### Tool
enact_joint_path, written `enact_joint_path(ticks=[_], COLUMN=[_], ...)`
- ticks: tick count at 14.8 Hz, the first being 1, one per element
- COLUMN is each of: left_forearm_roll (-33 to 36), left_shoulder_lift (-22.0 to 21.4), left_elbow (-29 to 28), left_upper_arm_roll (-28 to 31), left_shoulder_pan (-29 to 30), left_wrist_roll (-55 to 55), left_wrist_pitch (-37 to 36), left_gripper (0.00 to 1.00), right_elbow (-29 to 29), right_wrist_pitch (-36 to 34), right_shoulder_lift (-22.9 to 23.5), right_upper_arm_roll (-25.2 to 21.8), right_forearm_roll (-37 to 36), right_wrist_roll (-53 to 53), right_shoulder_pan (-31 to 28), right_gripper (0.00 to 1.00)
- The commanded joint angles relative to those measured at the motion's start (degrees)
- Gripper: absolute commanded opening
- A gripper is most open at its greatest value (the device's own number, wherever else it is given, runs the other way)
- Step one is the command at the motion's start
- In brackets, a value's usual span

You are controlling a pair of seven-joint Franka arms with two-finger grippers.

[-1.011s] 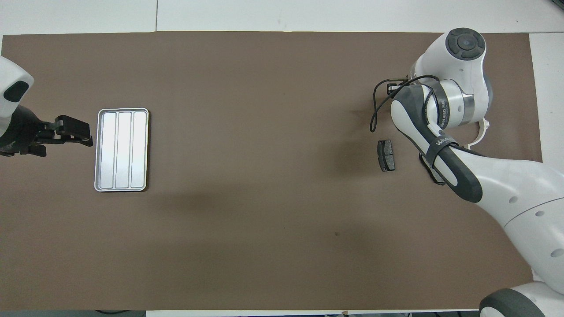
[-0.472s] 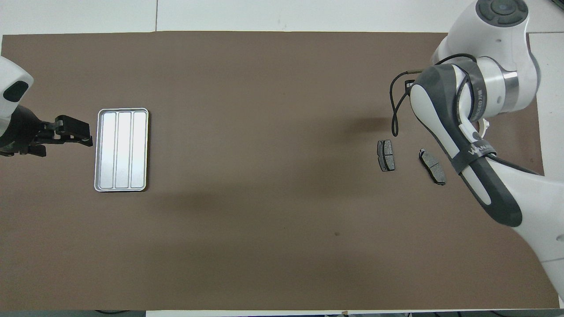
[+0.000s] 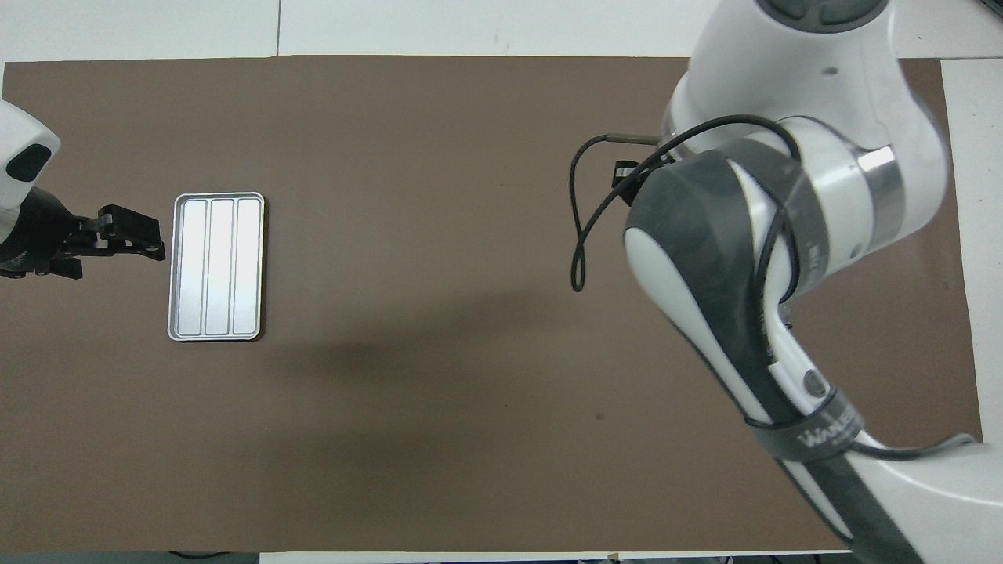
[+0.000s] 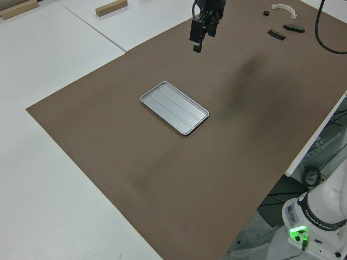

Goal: Pick bearing gear from pile to tray

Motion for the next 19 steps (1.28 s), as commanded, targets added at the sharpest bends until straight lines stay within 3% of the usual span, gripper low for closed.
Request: enact_joint_path(ticks=[1, 5, 8, 12, 19], left_forearm_roll=[1.0, 1.0, 1.0, 1.0, 1.0], left_shoulder_lift=[-0.5, -0.5, -0.5, -0.5, -0.9], left_elbow=[0.4, 0.4, 0.4, 0.5, 0.1], left_upper_arm_roll=[0.5, 0.5, 0.5, 0.5, 0.4], left_shoulder_pan=[-0.8, -0.8, -0.8, -0.8, -0.8], left_wrist_roll=[-0.1, -0.1, -0.1, -0.1, -0.2], left_wrist_pitch=[-0.9, -0.9, -0.9, -0.9, -0.8], left_gripper=[1.0, 1.0, 1.0, 1.0, 1.0], right_elbow=[0.2, -1.3, -7.5, -7.7, -10.2], right_wrist_pitch=[2.6, 10.2, 18.3, 26.2, 33.8], right_shoulder_lift=[1.1, 3.9, 5.1, 13.8, 17.3], right_upper_arm_roll=[0.2, 0.1, -0.2, 0.0, -0.2], right_forearm_roll=[1.0, 0.1, -0.7, -10.2, -11.6], right_wrist_roll=[16.2, 31.0, 36.2, 46.5, 47.3], right_shoulder_pan=[5.3, 12.7, 15.2, 19.6, 19.9], right_gripper=[0.0, 0.0, 0.0, 0.0, 0.0])
